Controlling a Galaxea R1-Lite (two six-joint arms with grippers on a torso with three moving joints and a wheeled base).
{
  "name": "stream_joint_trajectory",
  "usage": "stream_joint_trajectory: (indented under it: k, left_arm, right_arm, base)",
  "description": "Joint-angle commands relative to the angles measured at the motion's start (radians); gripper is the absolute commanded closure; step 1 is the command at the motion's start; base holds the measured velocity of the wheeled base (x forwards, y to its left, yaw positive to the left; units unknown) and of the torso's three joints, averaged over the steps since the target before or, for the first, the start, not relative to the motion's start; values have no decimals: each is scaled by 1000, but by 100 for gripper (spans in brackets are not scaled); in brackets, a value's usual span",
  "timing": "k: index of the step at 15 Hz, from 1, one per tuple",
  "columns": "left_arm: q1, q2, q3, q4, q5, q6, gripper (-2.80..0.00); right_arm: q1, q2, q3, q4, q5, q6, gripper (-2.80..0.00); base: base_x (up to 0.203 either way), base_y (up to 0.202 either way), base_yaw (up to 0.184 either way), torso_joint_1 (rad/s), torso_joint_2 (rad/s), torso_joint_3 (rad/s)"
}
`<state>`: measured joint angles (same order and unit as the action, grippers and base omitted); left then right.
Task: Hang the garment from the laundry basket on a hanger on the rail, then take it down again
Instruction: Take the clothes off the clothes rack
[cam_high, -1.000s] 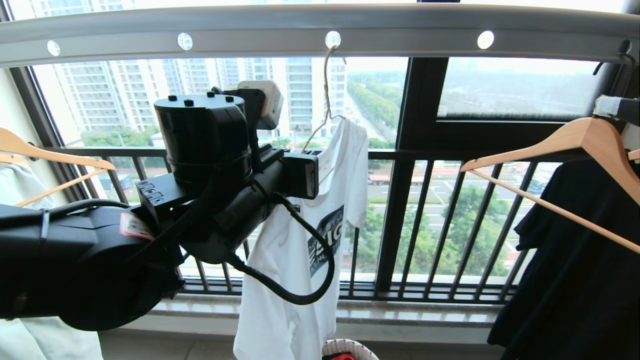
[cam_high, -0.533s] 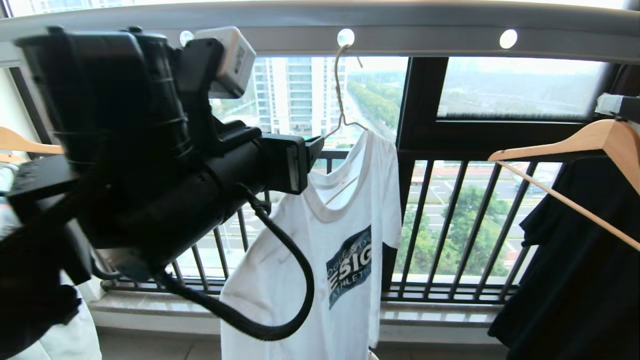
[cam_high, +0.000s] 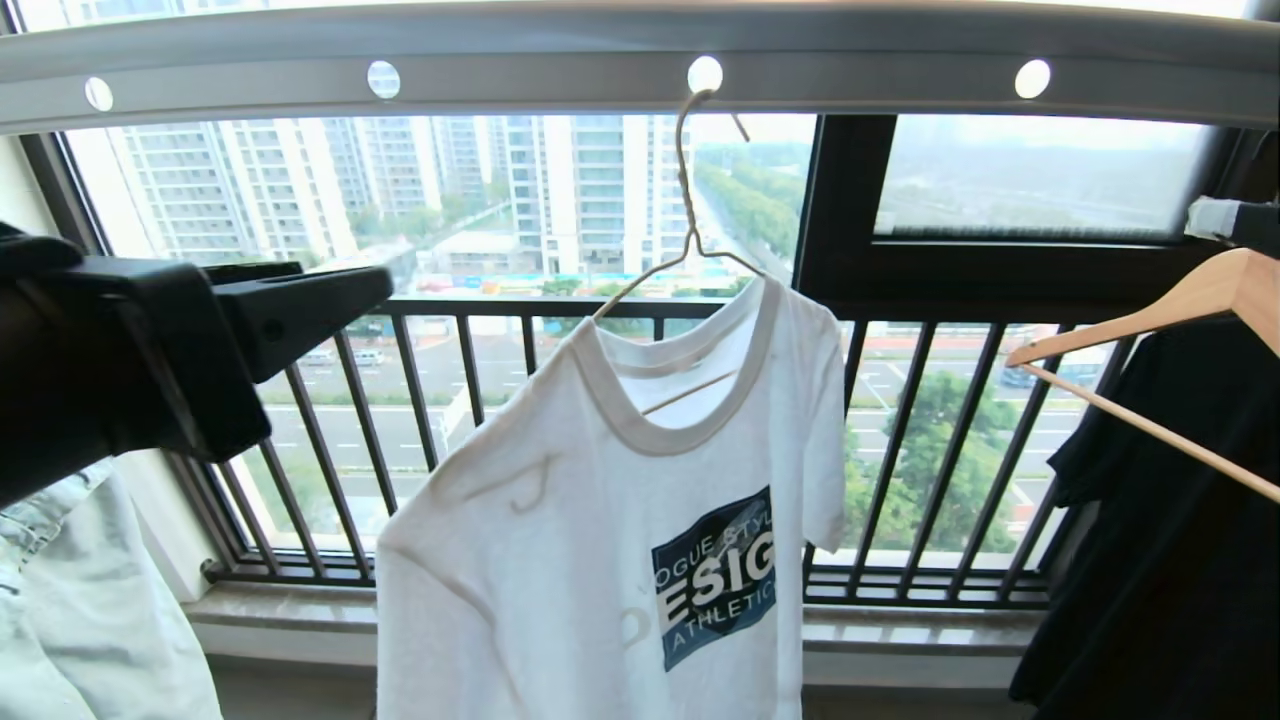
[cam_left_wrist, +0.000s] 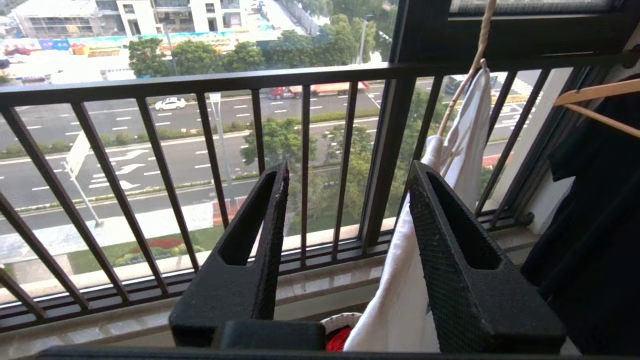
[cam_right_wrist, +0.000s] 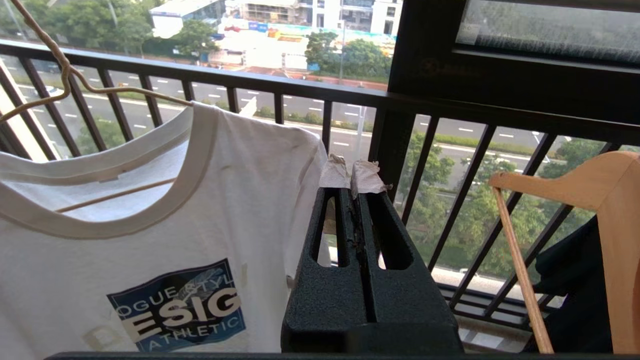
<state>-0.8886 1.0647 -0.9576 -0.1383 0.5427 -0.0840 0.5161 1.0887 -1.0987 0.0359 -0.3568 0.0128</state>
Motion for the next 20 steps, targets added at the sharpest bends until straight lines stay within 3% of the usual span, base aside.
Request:
stream_joint_trajectory:
  k: [1, 4, 7, 10, 15, 17, 20]
  left_arm:
    - [87, -141, 56, 38, -19, 0, 0]
    - [221, -268, 108, 99, -55, 1, 0]
    - [302, -370, 144, 179, -62, 6, 0]
    - [424, -439, 186, 190, -68, -8, 0]
    - [648, -531, 207, 193, -69, -13, 0]
    - [691, -593, 259, 195, -69, -12, 0]
    - [711, -702, 397, 192, -70, -1, 0]
  right_arm:
    - [1, 4, 1, 16, 2, 2, 0]
    - [-3, -39, 39, 19, 8, 3, 0]
    - [-7, -106, 67, -28, 5, 1, 0]
    - [-15, -271, 80, -12, 2, -30, 0]
    - [-274, -569, 98, 199, 2, -68, 0]
    - [-336, -669, 97, 348, 0, -69, 0]
    - [-375, -787, 162, 460, -1, -70, 0]
  base:
    - [0, 0, 0, 0, 0, 0]
    - [0, 0, 0, 0, 0, 0]
    - [0, 0, 0, 0, 0, 0]
    - [0, 0, 0, 0, 0, 0]
    - [0, 0, 0, 0, 0, 0]
    - [0, 0, 0, 0, 0, 0]
    - [0, 0, 0, 0, 0, 0]
